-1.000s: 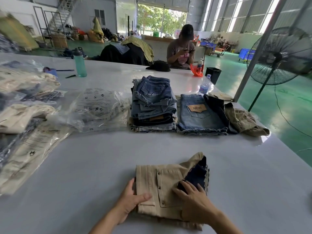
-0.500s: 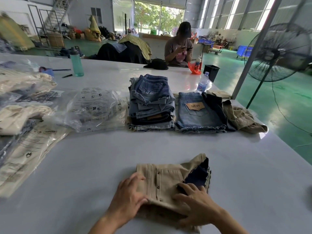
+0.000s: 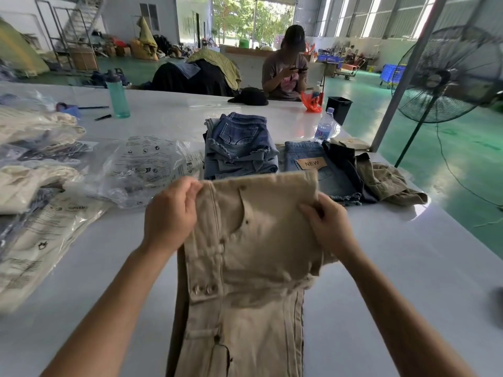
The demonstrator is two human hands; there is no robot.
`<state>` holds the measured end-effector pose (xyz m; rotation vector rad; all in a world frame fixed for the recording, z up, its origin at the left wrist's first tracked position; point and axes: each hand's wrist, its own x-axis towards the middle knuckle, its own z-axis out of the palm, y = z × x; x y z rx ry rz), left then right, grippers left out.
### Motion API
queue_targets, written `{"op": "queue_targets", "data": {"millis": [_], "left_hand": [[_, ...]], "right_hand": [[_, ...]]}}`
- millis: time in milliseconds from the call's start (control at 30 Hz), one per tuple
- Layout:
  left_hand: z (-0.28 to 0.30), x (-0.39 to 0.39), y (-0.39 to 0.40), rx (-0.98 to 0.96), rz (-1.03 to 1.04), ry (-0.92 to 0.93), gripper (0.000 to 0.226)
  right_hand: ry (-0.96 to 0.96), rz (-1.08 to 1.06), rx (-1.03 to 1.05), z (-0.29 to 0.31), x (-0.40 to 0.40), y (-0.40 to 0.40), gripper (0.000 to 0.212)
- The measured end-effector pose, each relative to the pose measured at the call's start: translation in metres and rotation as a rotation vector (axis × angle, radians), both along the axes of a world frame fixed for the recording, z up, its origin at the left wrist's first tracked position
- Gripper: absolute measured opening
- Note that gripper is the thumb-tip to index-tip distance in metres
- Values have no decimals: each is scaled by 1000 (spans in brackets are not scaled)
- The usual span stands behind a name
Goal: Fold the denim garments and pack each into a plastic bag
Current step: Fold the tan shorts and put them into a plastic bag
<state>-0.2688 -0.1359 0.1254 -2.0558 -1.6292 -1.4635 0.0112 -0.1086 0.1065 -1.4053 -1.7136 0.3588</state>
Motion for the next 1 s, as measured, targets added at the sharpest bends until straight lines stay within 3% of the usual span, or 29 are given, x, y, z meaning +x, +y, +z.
{"op": "queue_targets", "data": {"millis": [67, 167, 300, 333, 433, 567, 633, 700, 767, 800, 900, 967, 1000], "left_hand": [[-4, -4, 30, -139, 138, -5, 25], [-35, -8, 36, -436, 410, 59, 36], [-111, -3, -18, -461, 243, 153, 32], [-129, -1, -32, -571, 207, 165, 27], [-169, 11, -66, -897, 213, 157, 36], [-170, 22, -73, -889, 244, -24, 41], [-167, 22, -68, -907, 294, 3, 39], [-162, 21, -64, -939, 346, 30, 32], [-161, 20, -60, -964, 335, 6, 24], [-163, 21, -59, -987, 312, -30, 28], [-164, 24, -59, -1025, 309, -55, 32], [-160, 27, -62, -976, 372, 61, 28], [-156, 29, -64, -965, 393, 109, 25]], "right_hand": [[-66, -68, -45, 6, -18, 30, 22], [-294, -138, -150, -17, -29, 47, 49], [-395, -211, -343, -82, -2, 16, 53], [-398, -255, -447, -99, 8, 5, 53], [-260, -320, -669, -129, 20, -23, 59], [-25, -275, -669, -141, 6, -38, 60], [150, -256, -638, -136, 4, -44, 48], [196, -268, -551, -130, 10, -50, 31], [40, -266, -559, -122, 22, -59, 16], [-167, -228, -647, -116, 29, -63, 8], [-794, -144, -850, -100, 39, -65, 23], [-866, -148, -650, -91, 21, -55, 17], [-808, -108, -510, -88, 2, -48, 13]]}}
